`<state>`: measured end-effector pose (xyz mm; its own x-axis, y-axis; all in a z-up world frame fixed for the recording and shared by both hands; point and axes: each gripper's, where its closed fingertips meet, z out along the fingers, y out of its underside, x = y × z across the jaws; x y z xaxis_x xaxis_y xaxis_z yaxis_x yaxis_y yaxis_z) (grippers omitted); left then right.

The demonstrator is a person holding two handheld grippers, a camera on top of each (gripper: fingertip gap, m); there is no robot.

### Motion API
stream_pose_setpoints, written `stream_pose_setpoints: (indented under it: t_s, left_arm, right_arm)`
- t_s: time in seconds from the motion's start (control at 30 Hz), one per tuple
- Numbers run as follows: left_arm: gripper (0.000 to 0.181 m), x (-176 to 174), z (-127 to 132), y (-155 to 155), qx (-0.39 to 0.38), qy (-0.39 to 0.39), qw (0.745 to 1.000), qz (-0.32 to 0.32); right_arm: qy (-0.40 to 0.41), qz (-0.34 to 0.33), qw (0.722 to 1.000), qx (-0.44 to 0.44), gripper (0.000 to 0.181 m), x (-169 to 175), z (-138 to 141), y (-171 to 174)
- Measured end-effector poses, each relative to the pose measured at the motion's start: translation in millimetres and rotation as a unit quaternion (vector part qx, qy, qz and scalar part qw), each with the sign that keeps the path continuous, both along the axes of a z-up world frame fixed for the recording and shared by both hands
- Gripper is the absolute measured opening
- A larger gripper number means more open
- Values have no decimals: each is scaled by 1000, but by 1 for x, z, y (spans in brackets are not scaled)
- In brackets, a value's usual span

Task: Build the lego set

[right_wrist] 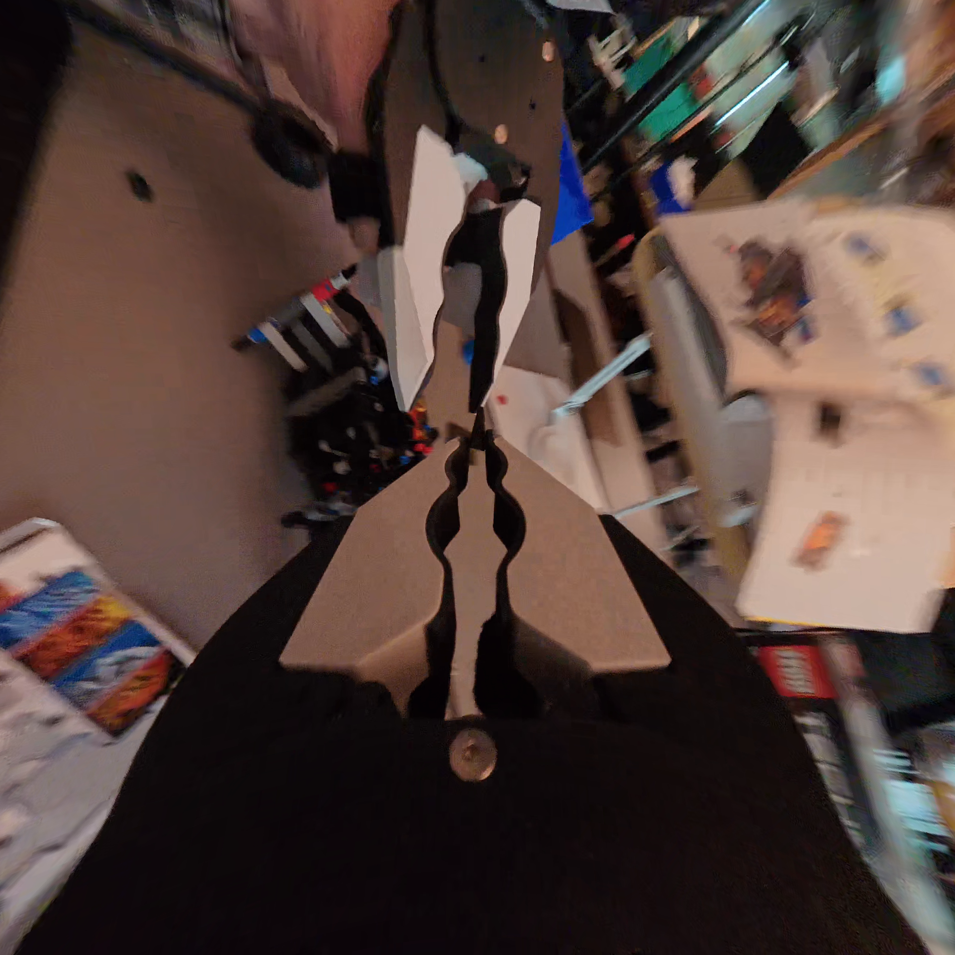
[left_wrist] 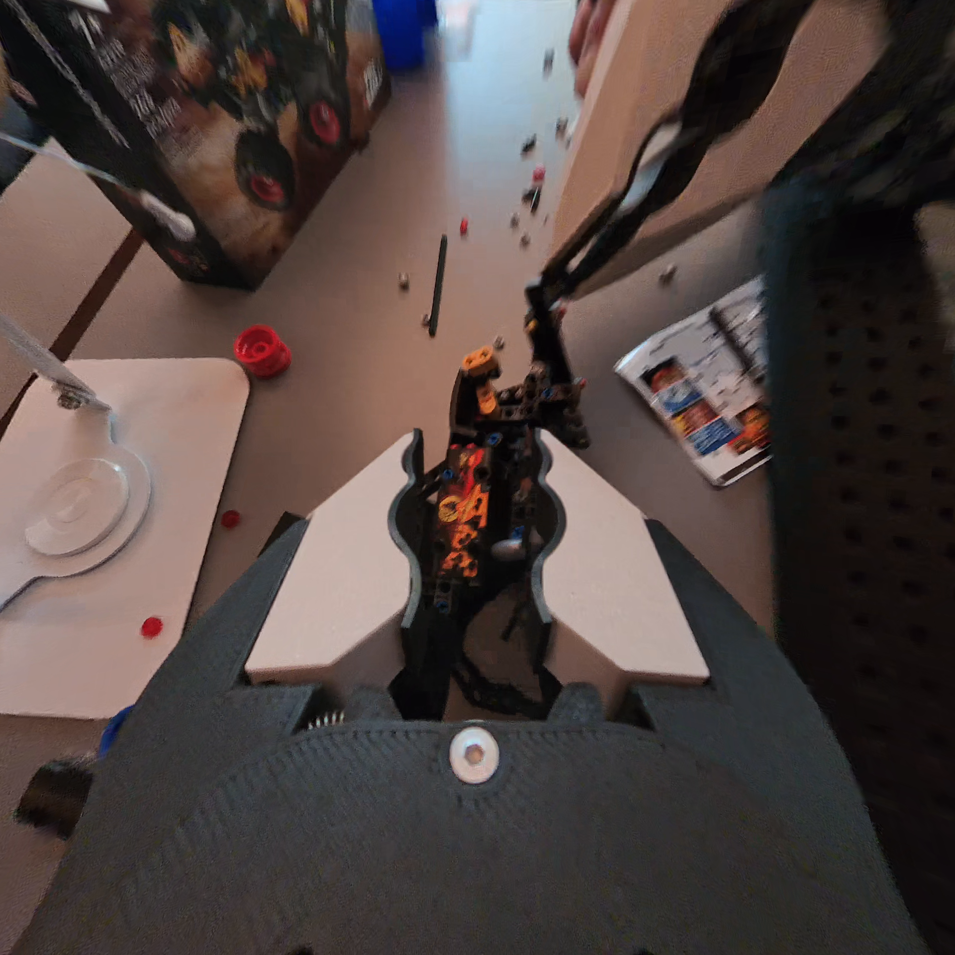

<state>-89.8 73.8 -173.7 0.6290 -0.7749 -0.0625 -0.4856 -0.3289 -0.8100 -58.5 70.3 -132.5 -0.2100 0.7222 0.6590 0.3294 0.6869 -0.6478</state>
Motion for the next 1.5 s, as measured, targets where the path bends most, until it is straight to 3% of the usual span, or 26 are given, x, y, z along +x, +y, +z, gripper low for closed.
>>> stream_pose_setpoints:
  t_s: [0.07,0.17,0.27,0.47,0.7,0.77,0.9,1.0,1.13,1.27,1.37,1.5]
  left_arm:
    - [35,9,23,-4,1,-69,998,6]
    - [29,23,50,-13,-11,-173,985,8]
    - [24,29,52,-13,-32,-215,976,30]
    - [7,39,62,-17,-72,-326,942,21]
    - [6,39,72,-17,-66,-392,917,19]
    - [5,36,72,-14,-24,-366,930,36]
    - [2,33,72,-13,114,-227,965,57]
    - [2,33,75,-14,210,-115,969,66]
    - [2,24,76,-9,334,64,935,98]
    - [2,28,79,-11,411,151,893,105]
    - [2,31,82,-12,447,192,867,106]
    - [2,30,86,-11,476,216,845,113]
  right_arm:
    - [14,-12,994,110,4,-1,3,2]
    - [23,-23,978,204,4,-4,4,2]
    - [44,-25,964,259,3,-6,11,-4]
    - [77,-26,941,330,3,-5,24,-13]
    - [97,-15,937,334,4,-4,33,-13]
    - [104,-10,956,275,13,-4,36,-13]
    - [94,-3,993,77,12,1,41,-7]
    - [66,17,991,-117,11,3,42,-8]
    - [14,23,941,-336,12,3,36,-9]
    - [30,48,853,-519,10,0,44,-8]
    - [22,85,808,-583,10,0,46,-15]
    - [15,106,786,-609,8,-2,47,-16]
